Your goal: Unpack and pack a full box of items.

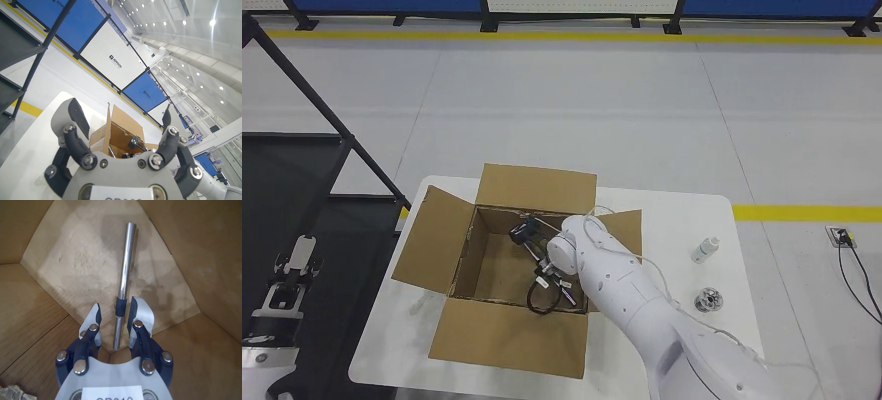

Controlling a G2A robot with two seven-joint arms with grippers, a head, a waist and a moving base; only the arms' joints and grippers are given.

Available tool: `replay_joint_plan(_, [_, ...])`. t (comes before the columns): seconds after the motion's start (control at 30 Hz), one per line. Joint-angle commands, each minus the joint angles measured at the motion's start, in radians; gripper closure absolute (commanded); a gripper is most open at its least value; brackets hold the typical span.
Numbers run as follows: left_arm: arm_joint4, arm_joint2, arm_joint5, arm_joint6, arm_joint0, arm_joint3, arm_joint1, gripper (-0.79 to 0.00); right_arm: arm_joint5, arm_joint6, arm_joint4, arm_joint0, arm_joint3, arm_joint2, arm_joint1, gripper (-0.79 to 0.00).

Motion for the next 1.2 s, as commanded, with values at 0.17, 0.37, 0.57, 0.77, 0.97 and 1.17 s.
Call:
replay_joint_plan(0.17, [0.0,0.0,0.0,0.0,0.0,0.0,0.0,-0.785,-0.028,-0.056,0.007,0.024,-0.05,0.027,0.016,-0.36])
replay_joint_plan(0.37, [0.0,0.0,0.0,0.0,0.0,0.0,0.0,-0.785,-0.042,-0.063,0.001,0.013,-0.17,0.064,0.06,-0.382])
replay_joint_plan(0.57, [0.0,0.0,0.0,0.0,0.0,0.0,0.0,-0.785,0.007,-0.018,-0.075,-0.092,-0.493,0.142,0.157,-0.502])
replay_joint_plan(0.77, [0.0,0.0,0.0,0.0,0.0,0.0,0.0,-0.785,0.143,0.164,-0.314,-0.429,-1.182,0.374,0.315,-0.671])
replay_joint_plan(0.97, [0.0,0.0,0.0,0.0,0.0,0.0,0.0,-0.785,0.191,0.239,-0.518,-0.782,-1.688,0.638,0.398,-0.785])
replay_joint_plan(1.17, [0.0,0.0,0.0,0.0,0.0,0.0,0.0,-0.785,0.321,0.232,-0.612,-0.97,-1.889,0.877,0.427,-0.785])
